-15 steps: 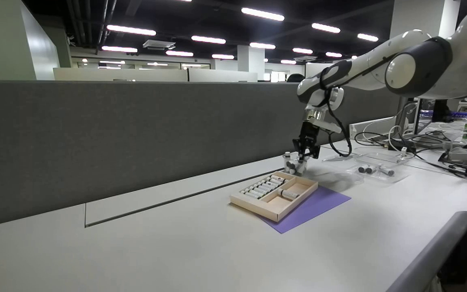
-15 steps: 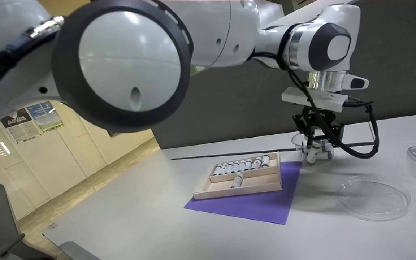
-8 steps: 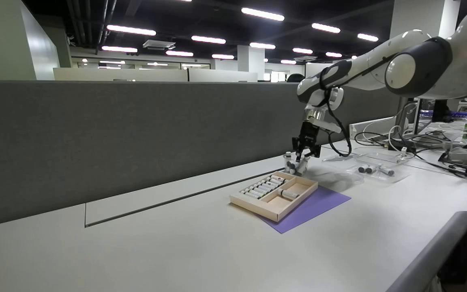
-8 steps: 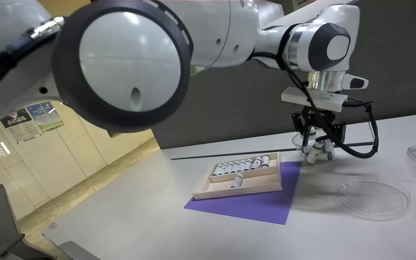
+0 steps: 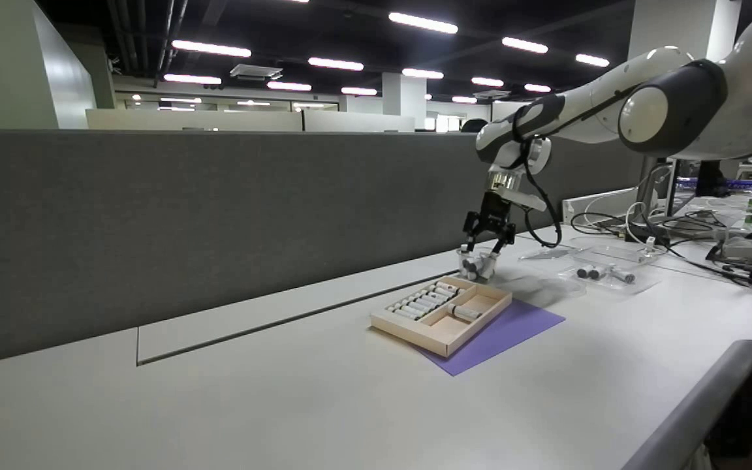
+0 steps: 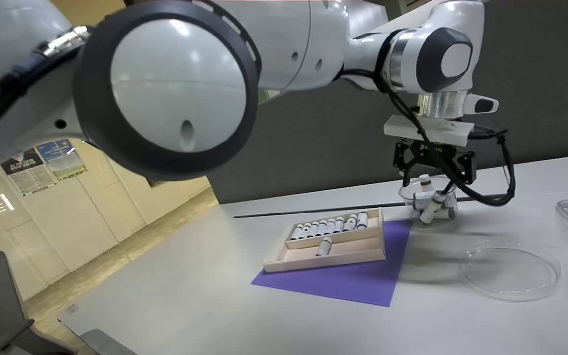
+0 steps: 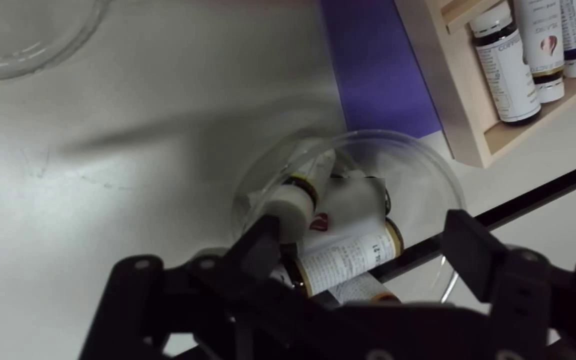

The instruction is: Take one bottle from the container on the left and place it on the tray

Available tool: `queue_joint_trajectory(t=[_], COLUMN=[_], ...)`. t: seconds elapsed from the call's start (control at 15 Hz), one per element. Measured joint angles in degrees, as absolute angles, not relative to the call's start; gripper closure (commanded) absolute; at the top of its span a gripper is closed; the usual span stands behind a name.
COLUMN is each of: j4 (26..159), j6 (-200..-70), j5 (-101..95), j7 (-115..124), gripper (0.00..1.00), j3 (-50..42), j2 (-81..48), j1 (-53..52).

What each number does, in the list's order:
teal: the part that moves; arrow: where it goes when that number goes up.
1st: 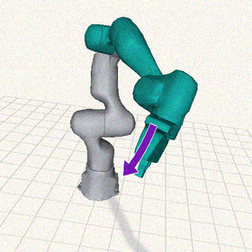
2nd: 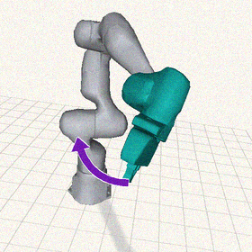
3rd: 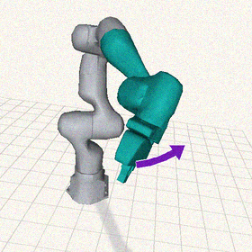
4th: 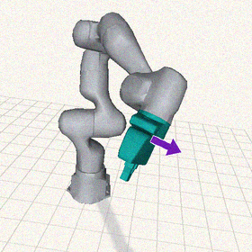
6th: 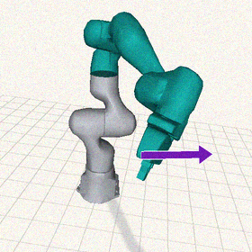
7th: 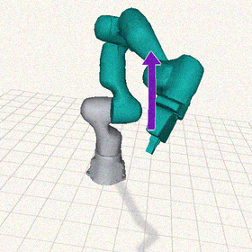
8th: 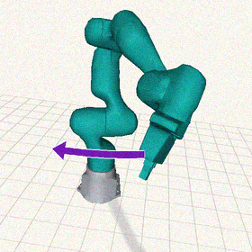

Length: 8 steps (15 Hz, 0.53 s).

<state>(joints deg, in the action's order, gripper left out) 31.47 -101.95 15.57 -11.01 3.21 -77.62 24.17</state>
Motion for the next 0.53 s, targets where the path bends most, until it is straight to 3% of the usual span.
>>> queue_joint_trajectory(t=[0.53], j4=[31.21], j6=[-105.96], j5=[13.01], j7=[-27.64], gripper=[0.00], j3=[3.24], j2=[-77.94], j1=[22.87])
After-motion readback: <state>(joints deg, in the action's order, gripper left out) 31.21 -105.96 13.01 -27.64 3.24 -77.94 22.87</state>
